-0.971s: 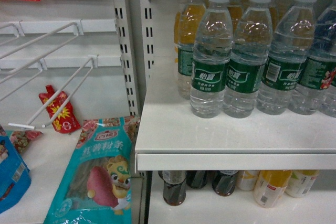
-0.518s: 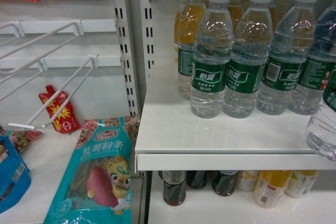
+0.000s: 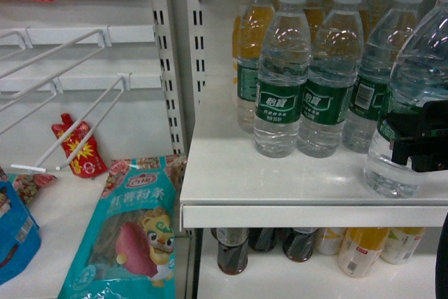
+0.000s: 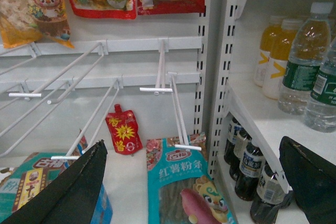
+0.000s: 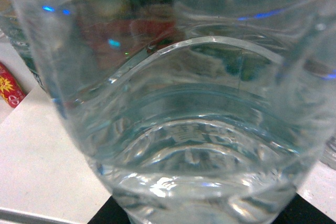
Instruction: Move water from second to third shelf
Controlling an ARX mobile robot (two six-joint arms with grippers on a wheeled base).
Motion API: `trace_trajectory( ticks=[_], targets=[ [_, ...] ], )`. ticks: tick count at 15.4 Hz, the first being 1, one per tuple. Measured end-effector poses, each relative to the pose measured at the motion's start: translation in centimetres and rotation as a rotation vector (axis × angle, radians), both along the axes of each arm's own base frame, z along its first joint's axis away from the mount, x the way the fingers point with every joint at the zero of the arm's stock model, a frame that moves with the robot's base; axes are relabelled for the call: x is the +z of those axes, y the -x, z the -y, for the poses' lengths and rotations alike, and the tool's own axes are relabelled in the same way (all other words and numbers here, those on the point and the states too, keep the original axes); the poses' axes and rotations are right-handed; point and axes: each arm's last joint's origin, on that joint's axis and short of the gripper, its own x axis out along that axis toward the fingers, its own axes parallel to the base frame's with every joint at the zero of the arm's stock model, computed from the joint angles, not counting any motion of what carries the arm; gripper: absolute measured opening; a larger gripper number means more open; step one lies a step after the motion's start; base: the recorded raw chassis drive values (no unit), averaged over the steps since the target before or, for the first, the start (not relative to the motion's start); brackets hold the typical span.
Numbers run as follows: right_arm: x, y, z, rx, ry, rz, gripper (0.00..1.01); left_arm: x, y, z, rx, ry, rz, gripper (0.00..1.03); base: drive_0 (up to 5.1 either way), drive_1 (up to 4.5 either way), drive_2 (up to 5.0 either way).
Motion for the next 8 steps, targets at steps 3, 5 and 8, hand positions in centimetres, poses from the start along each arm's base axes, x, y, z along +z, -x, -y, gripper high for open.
trace_trajectory(
  ticks=[3, 5, 8],
  targets=[
    [-0.03, -1.36, -0.13, -0.012, 0.003, 0.000, 0.39, 0.00, 0.00, 0.00, 0.000, 0.000, 0.000, 0.98, 0.0, 0.00, 0.0],
    [-0.16, -1.51, -0.14, -0.014, 0.004, -0.004, 0.39, 0.00, 0.00, 0.00, 0.000, 0.000, 0.000, 0.98, 0.0, 0.00, 0.0],
    [-0.30, -1.59, -0.13, -0.015, 0.006, -0.015, 0.39, 0.00, 0.00, 0.00, 0.000, 0.000, 0.000, 0.98, 0.0, 0.00, 0.0]
  ],
)
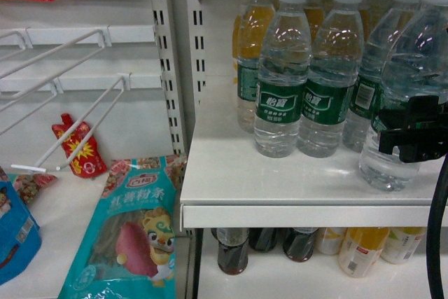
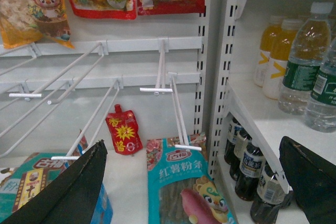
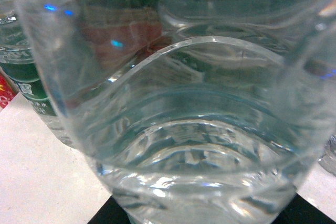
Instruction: Move water from second to third shelf
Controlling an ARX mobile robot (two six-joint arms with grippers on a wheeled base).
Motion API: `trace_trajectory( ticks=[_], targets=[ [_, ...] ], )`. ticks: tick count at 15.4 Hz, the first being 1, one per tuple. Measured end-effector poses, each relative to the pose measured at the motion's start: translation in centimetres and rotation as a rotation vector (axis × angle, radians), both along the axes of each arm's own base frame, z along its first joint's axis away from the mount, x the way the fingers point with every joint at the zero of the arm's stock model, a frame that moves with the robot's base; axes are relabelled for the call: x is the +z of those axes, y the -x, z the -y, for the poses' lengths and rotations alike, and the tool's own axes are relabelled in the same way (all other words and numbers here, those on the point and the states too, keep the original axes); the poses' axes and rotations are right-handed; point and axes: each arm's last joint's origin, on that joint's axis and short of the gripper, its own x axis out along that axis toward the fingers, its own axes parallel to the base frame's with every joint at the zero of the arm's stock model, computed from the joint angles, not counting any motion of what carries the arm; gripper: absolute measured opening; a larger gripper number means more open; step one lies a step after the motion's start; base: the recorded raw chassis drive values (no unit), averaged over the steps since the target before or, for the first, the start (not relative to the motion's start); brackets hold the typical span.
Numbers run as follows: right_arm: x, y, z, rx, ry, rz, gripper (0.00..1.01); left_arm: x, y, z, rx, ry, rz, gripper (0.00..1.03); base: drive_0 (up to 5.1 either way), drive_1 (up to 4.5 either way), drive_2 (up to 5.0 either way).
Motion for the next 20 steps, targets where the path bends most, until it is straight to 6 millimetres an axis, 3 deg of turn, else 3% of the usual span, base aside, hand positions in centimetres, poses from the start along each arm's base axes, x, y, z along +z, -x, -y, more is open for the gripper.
trace_trajectory(
  ticks=[10, 20],
  targets=[
    [-0.5, -1.7, 0.2, -0.036, -0.003, -0.014, 0.39, 0.0, 0.0, 0.0, 0.000, 0.000, 0.000, 0.98, 0.0, 0.00, 0.0],
    [-0.7, -1.9, -0.2, -0.042, 0.000, -0.023, 0.39, 0.0, 0.0, 0.0, 0.000, 0.000, 0.000, 0.98, 0.0, 0.00, 0.0]
  ],
)
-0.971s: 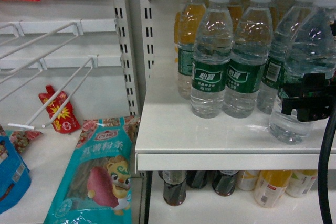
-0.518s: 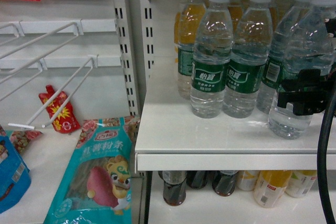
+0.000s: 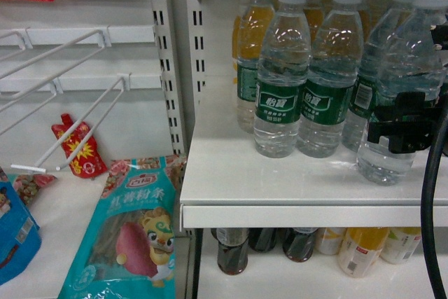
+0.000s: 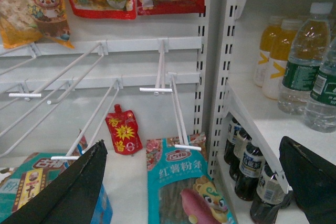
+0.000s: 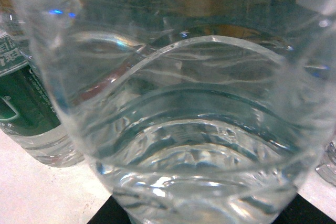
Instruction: Move water from second to third shelf
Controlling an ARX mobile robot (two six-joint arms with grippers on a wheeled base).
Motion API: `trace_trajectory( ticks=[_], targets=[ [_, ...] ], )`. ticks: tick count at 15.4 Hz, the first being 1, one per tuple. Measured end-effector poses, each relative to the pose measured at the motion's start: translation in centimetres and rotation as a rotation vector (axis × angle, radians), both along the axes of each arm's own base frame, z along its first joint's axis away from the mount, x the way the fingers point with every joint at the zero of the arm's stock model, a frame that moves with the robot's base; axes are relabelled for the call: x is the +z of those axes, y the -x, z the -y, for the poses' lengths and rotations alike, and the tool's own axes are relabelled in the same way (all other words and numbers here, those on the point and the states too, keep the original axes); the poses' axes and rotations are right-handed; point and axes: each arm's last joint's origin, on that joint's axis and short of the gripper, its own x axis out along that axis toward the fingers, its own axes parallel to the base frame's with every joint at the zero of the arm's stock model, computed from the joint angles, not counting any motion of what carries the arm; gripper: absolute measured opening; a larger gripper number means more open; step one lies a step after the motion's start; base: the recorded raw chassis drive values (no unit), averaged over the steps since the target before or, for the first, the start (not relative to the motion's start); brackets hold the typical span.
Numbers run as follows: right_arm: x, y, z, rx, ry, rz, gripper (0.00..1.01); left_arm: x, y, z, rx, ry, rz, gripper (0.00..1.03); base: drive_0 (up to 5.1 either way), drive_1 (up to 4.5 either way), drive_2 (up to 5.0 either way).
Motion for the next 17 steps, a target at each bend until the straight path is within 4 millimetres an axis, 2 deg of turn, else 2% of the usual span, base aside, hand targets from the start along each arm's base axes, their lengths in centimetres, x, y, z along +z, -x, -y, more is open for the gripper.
trace_trajectory(
  ticks=[2, 4, 7, 9, 11, 17],
  targets=[
    [0.00, 0.00, 0.00, 0.001, 0.000, 0.000, 0.40, 0.00, 0.00, 0.00, 0.000, 0.000, 0.000, 0.98, 0.0, 0.00, 0.0],
    [-0.06, 0.03, -0.02, 0.007, -0.001, -0.006, 0.65, 0.00, 0.00, 0.00, 0.000, 0.000, 0.000, 0.98, 0.0, 0.00, 0.0],
    [-0.04, 0.01, -0.03, 0.010, -0.002, -0.005, 0.96, 0.00, 0.00, 0.00, 0.000, 0.000, 0.000, 0.98, 0.0, 0.00, 0.0],
    [-0.03, 0.00, -0.03, 0.010, -0.003, -0.005, 1.00, 0.00, 0.00, 0.00, 0.000, 0.000, 0.000, 0.98, 0.0, 0.00, 0.0],
    [-0.03, 0.00, -0.06, 0.011, -0.003, -0.005, 0.97, 0.00, 0.00, 0.00, 0.000, 0.000, 0.000, 0.98, 0.0, 0.00, 0.0],
    [-0.13, 0.04, -0.10, 0.022, -0.005, -0.016, 0.98, 0.00, 0.00, 0.00, 0.000, 0.000, 0.000, 0.98, 0.0, 0.00, 0.0]
  ],
)
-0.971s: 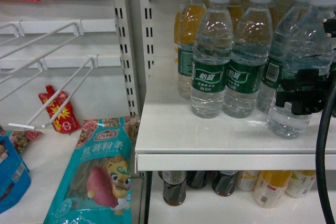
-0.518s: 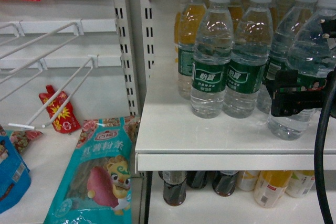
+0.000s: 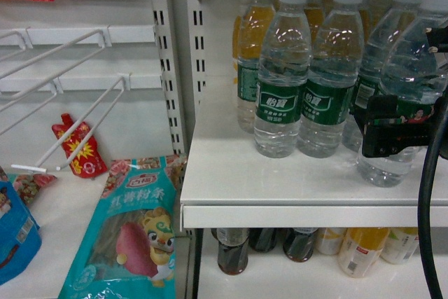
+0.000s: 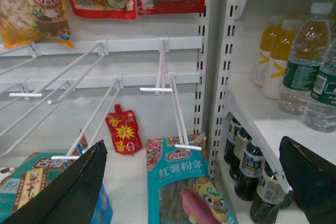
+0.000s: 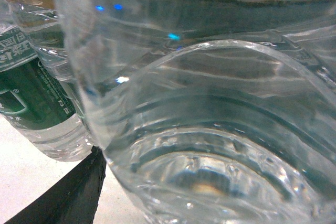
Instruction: Move water from second to third shelf
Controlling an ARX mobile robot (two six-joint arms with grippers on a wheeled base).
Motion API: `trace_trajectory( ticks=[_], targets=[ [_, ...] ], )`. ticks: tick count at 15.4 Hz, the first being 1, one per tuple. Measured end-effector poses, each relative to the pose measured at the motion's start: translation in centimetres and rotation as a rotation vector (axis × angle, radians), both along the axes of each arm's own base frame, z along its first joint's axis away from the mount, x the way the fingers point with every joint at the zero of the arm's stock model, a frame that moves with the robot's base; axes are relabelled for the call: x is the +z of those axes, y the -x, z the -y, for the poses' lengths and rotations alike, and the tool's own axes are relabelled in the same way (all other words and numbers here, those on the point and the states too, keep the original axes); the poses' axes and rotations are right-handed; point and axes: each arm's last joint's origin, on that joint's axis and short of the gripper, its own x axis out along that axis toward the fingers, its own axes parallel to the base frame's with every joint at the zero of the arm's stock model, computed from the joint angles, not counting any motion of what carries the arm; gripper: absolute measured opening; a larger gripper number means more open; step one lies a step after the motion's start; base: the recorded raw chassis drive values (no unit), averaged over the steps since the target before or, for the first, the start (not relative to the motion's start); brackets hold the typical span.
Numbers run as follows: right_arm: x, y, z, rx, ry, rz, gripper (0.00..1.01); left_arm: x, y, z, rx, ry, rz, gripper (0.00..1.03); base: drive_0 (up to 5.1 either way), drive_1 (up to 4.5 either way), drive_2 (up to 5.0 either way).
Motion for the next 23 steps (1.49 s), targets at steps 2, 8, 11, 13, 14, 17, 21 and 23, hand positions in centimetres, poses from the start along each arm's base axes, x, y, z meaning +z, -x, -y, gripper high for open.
trace_trajectory(
  ticks=[2, 8, 11, 13, 14, 17, 21, 23],
  targets=[
    [0.0, 0.0, 0.0, 0.000, 0.000, -0.002, 0.98, 0.0, 0.0, 0.0, 0.000, 0.000, 0.000, 0.98, 0.0, 0.00, 0.0],
    [1.1, 0.8, 0.1, 0.013, -0.006, 0.020, 0.98, 0.0, 0.0, 0.0, 0.000, 0.000, 0.000, 0.98, 0.0, 0.00, 0.0],
    [1.5, 1.8, 0.3, 0.023, -0.004, 0.008, 0.98, 0.0, 0.0, 0.0, 0.000, 0.000, 0.000, 0.98, 0.0, 0.00, 0.0],
    [1.7, 2.8, 0.8, 0.020, -0.004, 0.003, 0.98, 0.0, 0.0, 0.0, 0.000, 0.000, 0.000, 0.98, 0.0, 0.00, 0.0],
    [2.0, 3.4, 1.2, 0.010, -0.004, 0.011, 0.98, 0.0, 0.0, 0.0, 0.000, 0.000, 0.000, 0.98, 0.0, 0.00, 0.0],
    [2.7, 5.1, 2.3, -0.013, -0.006, 0.014, 0.98, 0.0, 0.0, 0.0, 0.000, 0.000, 0.000, 0.98, 0.0, 0.00, 0.0],
    [4.5, 8.4, 3.3, -0.021, -0.012, 0.034, 0.98, 0.0, 0.0, 0.0, 0.000, 0.000, 0.000, 0.98, 0.0, 0.00, 0.0],
    [5.3, 10.4, 3.9, -0.043, -0.017, 0.044, 0.98, 0.0, 0.0, 0.0, 0.000, 0.000, 0.000, 0.98, 0.0, 0.00, 0.0]
  ],
)
